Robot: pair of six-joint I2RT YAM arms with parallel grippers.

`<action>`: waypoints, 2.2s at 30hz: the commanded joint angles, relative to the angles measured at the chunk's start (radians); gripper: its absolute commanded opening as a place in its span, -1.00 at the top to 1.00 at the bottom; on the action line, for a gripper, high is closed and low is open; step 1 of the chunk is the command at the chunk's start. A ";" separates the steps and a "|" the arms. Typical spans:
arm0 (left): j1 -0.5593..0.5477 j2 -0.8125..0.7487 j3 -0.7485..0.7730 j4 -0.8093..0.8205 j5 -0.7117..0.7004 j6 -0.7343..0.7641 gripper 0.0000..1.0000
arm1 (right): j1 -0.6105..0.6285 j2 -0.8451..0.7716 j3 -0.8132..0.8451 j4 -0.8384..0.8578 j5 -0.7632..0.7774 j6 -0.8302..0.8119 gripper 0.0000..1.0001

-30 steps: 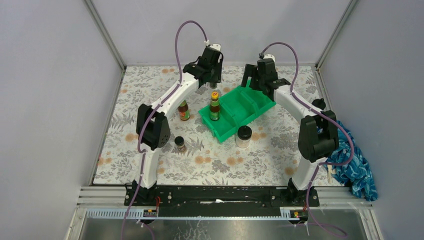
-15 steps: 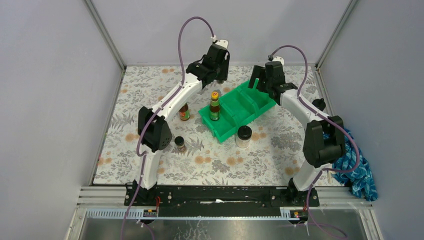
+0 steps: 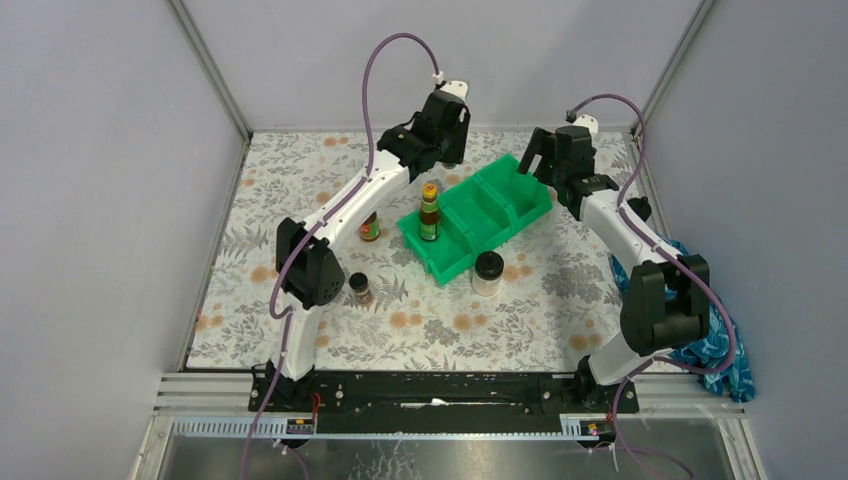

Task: Organize the condiment bottles
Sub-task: Place the bottle in the storage box.

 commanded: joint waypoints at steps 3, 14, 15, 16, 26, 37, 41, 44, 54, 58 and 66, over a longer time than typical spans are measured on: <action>-0.032 -0.064 0.047 0.007 -0.010 0.026 1.00 | -0.018 -0.106 -0.050 0.049 0.065 0.027 -0.98; -0.098 -0.039 0.097 -0.039 -0.034 0.035 1.00 | -0.037 -0.202 -0.157 0.104 0.141 0.072 -0.99; -0.104 -0.037 0.099 -0.044 -0.037 0.036 1.00 | -0.037 -0.210 -0.166 0.108 0.150 0.074 -0.99; -0.107 -0.035 0.102 -0.049 -0.038 0.038 1.00 | -0.037 -0.218 -0.176 0.115 0.157 0.076 -0.99; -0.139 -0.023 0.100 -0.093 -0.051 0.041 1.00 | -0.041 -0.278 -0.255 0.168 0.215 0.106 -0.99; -0.160 0.012 0.089 -0.134 -0.075 -0.016 1.00 | -0.050 -0.300 -0.290 0.198 0.251 0.126 -0.99; -0.168 0.028 0.078 -0.136 -0.073 -0.026 1.00 | -0.053 -0.299 -0.296 0.206 0.254 0.131 -0.99; -0.174 0.041 0.074 -0.136 -0.076 -0.029 1.00 | -0.054 -0.297 -0.299 0.211 0.255 0.137 -0.99; -0.181 0.090 0.058 -0.128 -0.079 -0.053 1.00 | -0.054 -0.288 -0.317 0.235 0.259 0.147 -0.99; -0.181 0.105 0.056 -0.115 -0.085 -0.059 1.00 | -0.055 -0.286 -0.319 0.242 0.261 0.146 -0.99; -0.171 0.144 0.059 -0.097 -0.086 -0.074 1.00 | -0.056 -0.286 -0.314 0.253 0.261 0.143 -0.99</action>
